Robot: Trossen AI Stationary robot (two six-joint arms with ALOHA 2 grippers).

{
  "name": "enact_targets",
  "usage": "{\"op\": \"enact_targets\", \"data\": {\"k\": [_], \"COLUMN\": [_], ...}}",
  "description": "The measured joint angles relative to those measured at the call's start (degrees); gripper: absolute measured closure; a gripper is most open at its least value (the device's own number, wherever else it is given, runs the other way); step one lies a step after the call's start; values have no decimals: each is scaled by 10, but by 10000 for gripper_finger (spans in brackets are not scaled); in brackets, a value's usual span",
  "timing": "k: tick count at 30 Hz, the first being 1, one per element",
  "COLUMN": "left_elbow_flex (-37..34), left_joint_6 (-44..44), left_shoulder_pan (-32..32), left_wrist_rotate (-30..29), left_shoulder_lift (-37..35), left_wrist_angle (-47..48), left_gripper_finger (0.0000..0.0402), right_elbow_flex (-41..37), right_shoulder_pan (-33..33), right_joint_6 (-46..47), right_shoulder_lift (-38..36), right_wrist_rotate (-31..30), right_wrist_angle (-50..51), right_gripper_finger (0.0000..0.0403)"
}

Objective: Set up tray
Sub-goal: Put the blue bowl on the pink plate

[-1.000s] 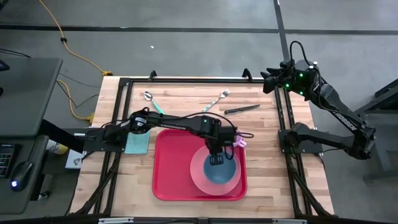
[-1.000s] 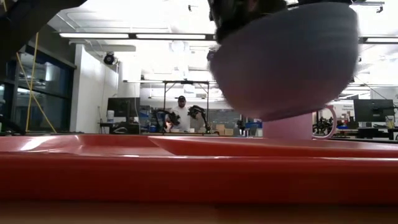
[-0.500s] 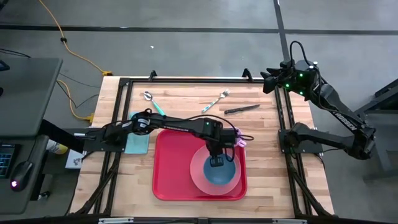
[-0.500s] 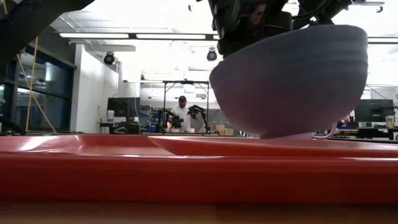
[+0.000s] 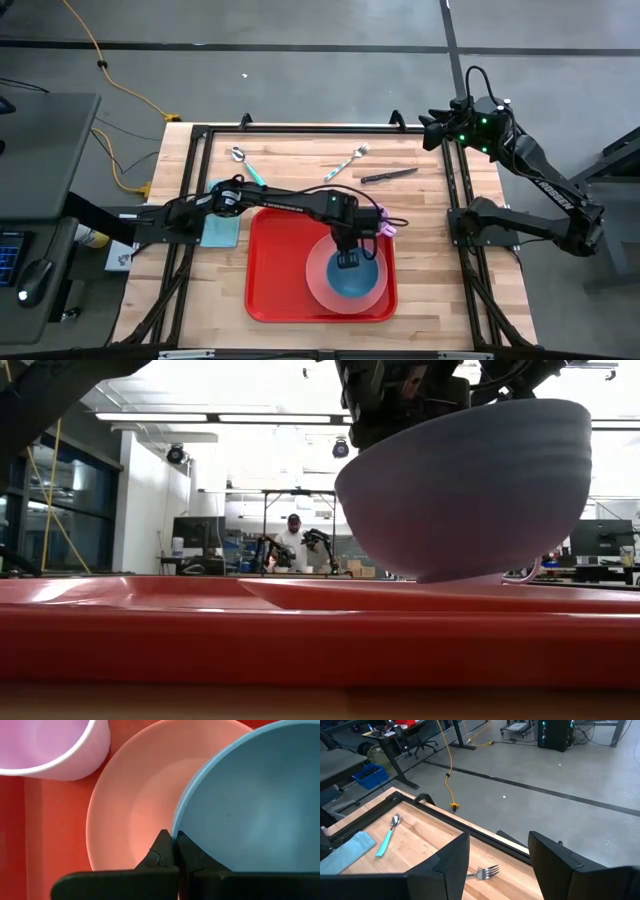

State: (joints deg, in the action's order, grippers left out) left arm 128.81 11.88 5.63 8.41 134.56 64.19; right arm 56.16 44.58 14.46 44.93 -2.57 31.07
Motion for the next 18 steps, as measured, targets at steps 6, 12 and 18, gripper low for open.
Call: {"op": "enact_targets", "data": {"k": [6, 12, 18], "left_elbow_flex": [0, 0, 0], "left_joint_6": [0, 0, -11], "left_shoulder_pan": [0, 0, 0], "left_wrist_rotate": [-4, -6, -15], "left_shoulder_lift": [0, 0, 0], "left_wrist_angle": [2, 4, 7], "left_gripper_finger": [386, 386, 385], "right_elbow_flex": [0, 0, 0], "right_shoulder_pan": [0, 0, 0], "right_joint_6": [0, 0, 0], "right_shoulder_lift": [0, 0, 0], "right_wrist_rotate": [0, 0, 5], "right_wrist_angle": [0, 0, 0], "right_gripper_finger": [221, 221, 221]}}
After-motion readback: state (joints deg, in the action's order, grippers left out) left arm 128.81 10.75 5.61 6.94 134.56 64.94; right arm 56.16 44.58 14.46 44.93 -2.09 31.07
